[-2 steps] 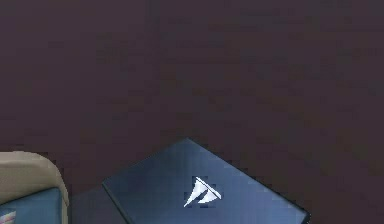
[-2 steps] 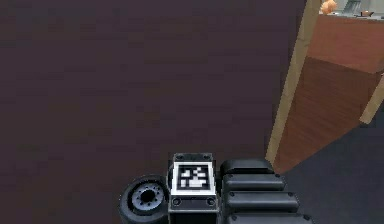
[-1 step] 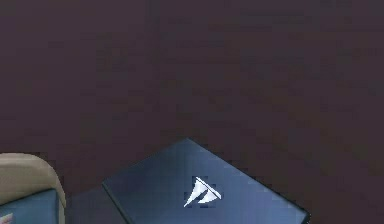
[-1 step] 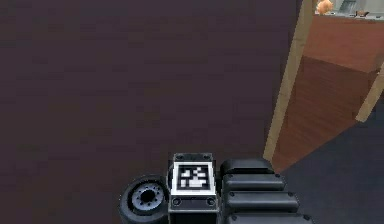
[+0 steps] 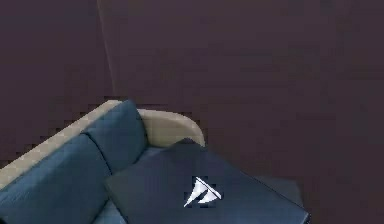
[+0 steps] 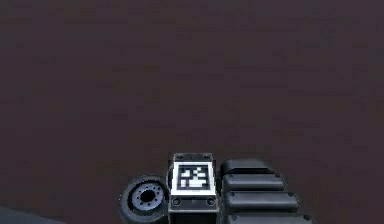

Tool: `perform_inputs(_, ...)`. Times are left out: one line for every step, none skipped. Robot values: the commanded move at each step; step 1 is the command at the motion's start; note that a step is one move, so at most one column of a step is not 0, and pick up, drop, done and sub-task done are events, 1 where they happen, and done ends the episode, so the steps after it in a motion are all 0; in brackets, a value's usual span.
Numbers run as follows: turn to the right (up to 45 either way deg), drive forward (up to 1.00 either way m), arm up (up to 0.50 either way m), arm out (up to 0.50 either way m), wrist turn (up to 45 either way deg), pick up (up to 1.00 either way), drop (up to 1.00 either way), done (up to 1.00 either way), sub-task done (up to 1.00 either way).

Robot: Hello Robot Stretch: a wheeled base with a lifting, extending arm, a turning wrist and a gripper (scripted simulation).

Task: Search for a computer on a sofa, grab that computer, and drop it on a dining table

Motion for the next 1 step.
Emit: perform_inputs(-3.0,0.00,0.00,0.00,0.0,0.00,0.00,0.00,0.00)
